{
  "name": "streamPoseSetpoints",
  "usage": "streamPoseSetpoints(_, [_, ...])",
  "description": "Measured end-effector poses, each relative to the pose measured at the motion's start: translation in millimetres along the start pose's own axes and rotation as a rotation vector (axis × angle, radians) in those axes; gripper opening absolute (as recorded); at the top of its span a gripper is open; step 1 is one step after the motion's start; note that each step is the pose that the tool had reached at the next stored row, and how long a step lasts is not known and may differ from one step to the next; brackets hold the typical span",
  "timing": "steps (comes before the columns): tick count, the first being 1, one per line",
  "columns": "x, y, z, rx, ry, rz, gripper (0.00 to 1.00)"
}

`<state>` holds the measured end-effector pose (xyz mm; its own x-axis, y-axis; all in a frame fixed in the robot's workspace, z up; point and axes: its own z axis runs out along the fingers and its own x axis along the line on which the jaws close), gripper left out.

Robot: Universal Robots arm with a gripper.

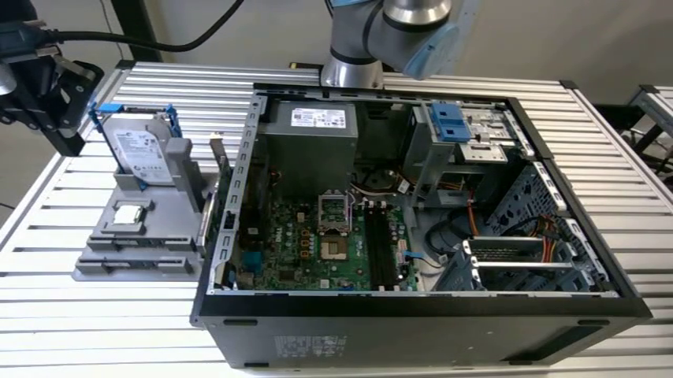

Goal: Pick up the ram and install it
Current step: 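Reach for the ram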

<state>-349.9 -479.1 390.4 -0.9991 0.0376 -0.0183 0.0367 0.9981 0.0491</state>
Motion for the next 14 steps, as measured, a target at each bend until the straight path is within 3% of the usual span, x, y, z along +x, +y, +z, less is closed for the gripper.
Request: streamPoseSetpoints(14, [0.1,0.0,0.0,-0.0002,0.0007,-0.014,0.00])
